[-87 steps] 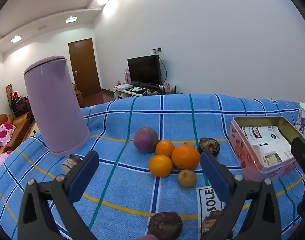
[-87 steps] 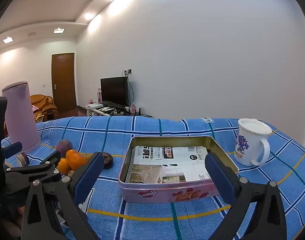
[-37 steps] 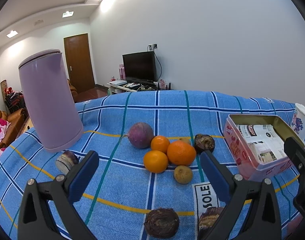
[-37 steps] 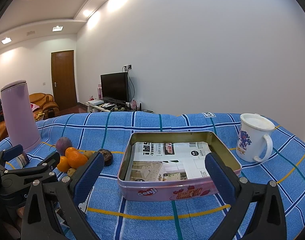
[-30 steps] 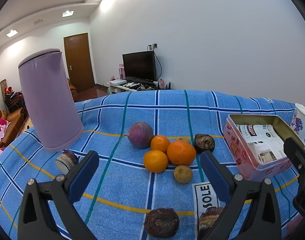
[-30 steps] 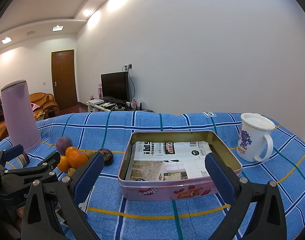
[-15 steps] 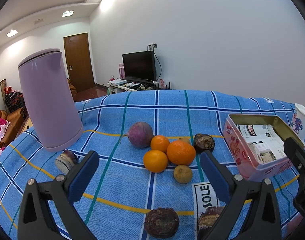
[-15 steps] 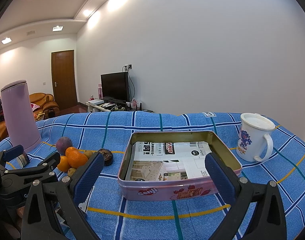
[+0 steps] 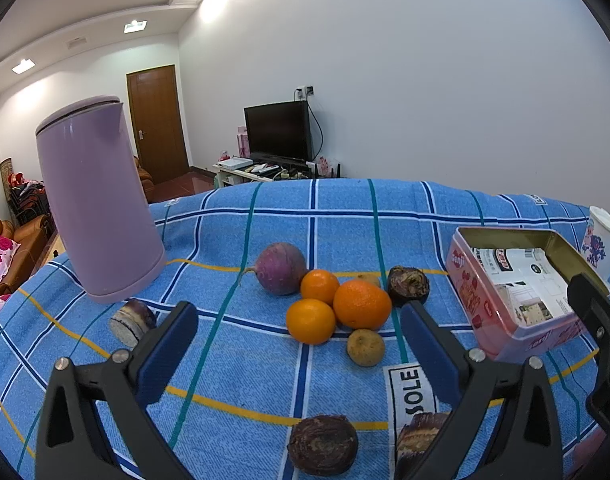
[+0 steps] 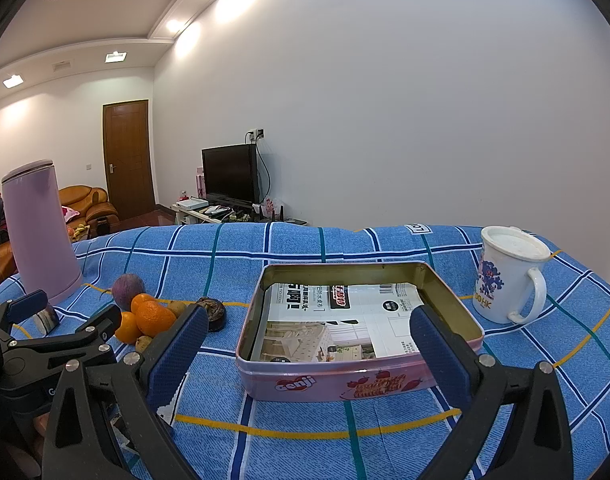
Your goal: Organize fruits
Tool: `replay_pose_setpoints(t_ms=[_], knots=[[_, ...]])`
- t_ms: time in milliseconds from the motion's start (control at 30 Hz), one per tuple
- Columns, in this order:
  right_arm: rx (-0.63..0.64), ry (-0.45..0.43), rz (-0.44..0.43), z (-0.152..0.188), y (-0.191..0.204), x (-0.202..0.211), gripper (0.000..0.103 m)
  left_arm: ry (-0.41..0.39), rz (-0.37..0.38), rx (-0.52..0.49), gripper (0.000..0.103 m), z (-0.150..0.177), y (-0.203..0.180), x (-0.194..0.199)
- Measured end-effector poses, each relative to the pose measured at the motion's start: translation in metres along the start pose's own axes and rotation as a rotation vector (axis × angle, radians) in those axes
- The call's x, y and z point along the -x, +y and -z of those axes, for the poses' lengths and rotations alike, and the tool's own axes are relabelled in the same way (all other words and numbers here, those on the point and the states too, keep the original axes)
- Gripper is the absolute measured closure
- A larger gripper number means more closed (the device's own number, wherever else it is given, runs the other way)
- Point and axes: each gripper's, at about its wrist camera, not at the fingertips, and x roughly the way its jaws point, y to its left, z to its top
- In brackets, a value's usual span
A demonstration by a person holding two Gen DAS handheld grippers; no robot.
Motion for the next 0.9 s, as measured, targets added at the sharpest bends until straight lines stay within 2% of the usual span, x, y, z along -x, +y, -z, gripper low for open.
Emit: replay_pose_setpoints(t_ms=[367,533,633,700,767,800,867,900], knots=[[-0.001,0.003,-0.004,0.000,0.001,0.000,0.001,0.011,-0.002,-0.006,0.000,0.002,0.000,-0.001],[-0.004,0.025,-0.053,0.001,0.002,-0.001,0.001,0.016,-0.020,0.001,0.000,-0.004,0.014,-0.004],[0.003,0.049,-0.131,0.002,0.006,-0.002,0.001,0.017,-0.067,0.004,0.000,-0.009,0.029,-0.007],[0.006,0.089,-0.225,0.004,0.011,-0.006,0.001,0.011,-0.109,0.019,0.000,-0.011,0.039,-0.009],[0.017,0.165,-0.358,0.007,0.021,-0.013,0.001,0.011,-0.140,0.026,0.000,-0.012,0.050,-0.010],[0.031,0.210,-0.422,0.010,0.028,-0.016,0.001,0.017,-0.145,0.031,0.000,-0.013,0.055,-0.011],[0.073,0.270,-0.489,0.015,0.042,-0.021,0.003,0.036,-0.125,0.041,0.000,-0.013,0.063,-0.012],[0.097,0.286,-0.518,0.017,0.048,-0.021,0.007,0.048,-0.103,0.043,0.000,-0.013,0.065,-0.014]])
